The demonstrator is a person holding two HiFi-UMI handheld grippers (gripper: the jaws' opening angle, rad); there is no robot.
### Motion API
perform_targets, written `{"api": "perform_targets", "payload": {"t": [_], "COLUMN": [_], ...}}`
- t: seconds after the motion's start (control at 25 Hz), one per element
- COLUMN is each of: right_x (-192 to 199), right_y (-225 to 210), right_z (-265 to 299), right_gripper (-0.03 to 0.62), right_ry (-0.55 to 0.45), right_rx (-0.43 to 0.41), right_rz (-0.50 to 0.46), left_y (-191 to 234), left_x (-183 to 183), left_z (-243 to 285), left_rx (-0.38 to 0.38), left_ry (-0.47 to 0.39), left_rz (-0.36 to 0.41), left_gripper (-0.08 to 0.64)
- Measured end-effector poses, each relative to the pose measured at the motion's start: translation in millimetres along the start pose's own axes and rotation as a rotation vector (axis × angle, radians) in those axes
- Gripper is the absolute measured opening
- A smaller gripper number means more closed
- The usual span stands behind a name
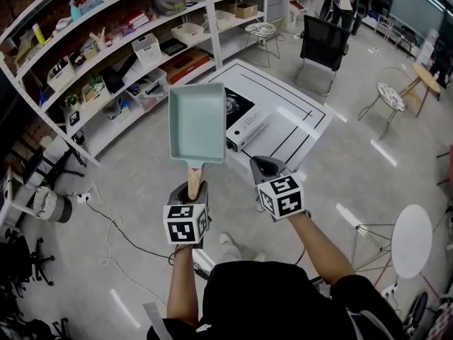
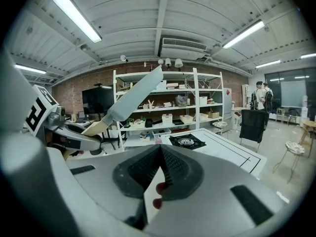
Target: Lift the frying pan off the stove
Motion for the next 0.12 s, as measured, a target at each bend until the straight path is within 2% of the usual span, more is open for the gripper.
{"api": "perform_targets", "payload": {"t": [0.12], "right_x": [-1.2], "right_y": [1.2], "right_z": [-6.4], "right_gripper": [0.002], "right_ry": [0.0], "right_rx": [-0.002], "right_rz": [-0.002], "left_y": [-4.4], "left_x": [-0.6], "left_z": [-6.1], "left_rx": [-0.001], "left_ry": [-0.004], "left_rz": [-0.002], "left_gripper": [0.109]}}
Point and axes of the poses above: the fingertips, and each gripper's own axes: z forward along the fingers, y to its left, x out of its underside, the point moved 7 cm from there along -z, backward along the fingers, and after that the axes turned 3 degrees about -x, right-handed, at the moved point
